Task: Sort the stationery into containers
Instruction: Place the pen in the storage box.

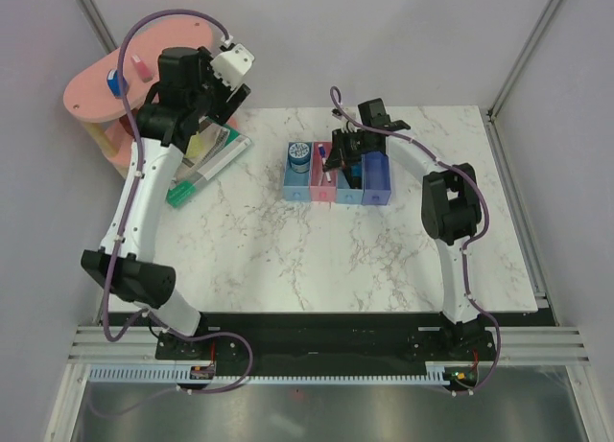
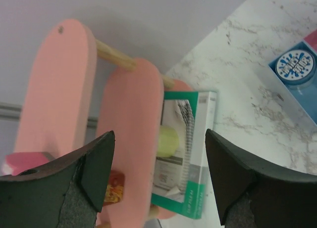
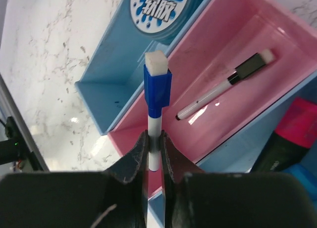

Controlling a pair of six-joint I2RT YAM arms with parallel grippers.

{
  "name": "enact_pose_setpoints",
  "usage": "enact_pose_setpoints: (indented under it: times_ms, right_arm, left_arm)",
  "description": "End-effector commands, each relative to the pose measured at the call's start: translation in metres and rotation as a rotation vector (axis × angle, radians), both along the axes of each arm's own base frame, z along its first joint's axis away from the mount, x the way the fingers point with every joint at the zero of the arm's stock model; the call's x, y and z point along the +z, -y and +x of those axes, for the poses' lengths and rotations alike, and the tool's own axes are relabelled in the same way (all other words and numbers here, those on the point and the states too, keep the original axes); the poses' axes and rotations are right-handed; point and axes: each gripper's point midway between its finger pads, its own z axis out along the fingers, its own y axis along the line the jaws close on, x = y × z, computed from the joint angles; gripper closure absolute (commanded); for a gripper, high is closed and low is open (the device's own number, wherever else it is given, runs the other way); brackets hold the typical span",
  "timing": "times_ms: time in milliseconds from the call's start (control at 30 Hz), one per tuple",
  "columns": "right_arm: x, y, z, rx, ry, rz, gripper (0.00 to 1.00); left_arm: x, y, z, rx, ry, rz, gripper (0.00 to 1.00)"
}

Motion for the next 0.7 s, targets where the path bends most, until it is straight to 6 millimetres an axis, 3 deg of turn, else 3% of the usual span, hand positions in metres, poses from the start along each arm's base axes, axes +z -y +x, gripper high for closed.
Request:
enact_pose_setpoints:
  times_ms: [0, 133, 200, 367, 433, 667]
  right_arm:
    - [0.005, 0.004, 0.022, -0.036, 0.119, -0.04, 0.92]
    - [-0.004, 0.006, 0.025, -0.04, 0.116, -0.055, 0.91]
    - [-0.008, 0.007, 0.025, -0.037, 0.122, -0.065, 0.86]
    - [-0.002, 0.008, 0.019, -0.021, 0.133, -0.06, 0.52]
    - [0.002, 0.008, 0.016, -0.009, 0.141, -0.057, 0.48]
    - [0.03, 0.009, -0.003, 0.024, 0.164, -0.021, 0.37]
  left_arm:
    - [-0.021, -0.025, 0.002, 0.121, -0.167, -0.155, 0.21]
    - [-0.015, -0.057, 0.019, 0.233, -0.192, -0.253, 0.23]
    - [-0.011, -0.074, 0.025, 0.276, -0.188, -0.278, 0.21]
    - [-0.001, -0.101, 0.027, 0.361, -0.145, -0.318, 0.18]
    - [0.01, -0.119, 0.026, 0.426, -0.097, -0.334, 0.17]
    - [0.042, -0.125, 0.023, 0.411, 0.033, -0.381, 0.18]
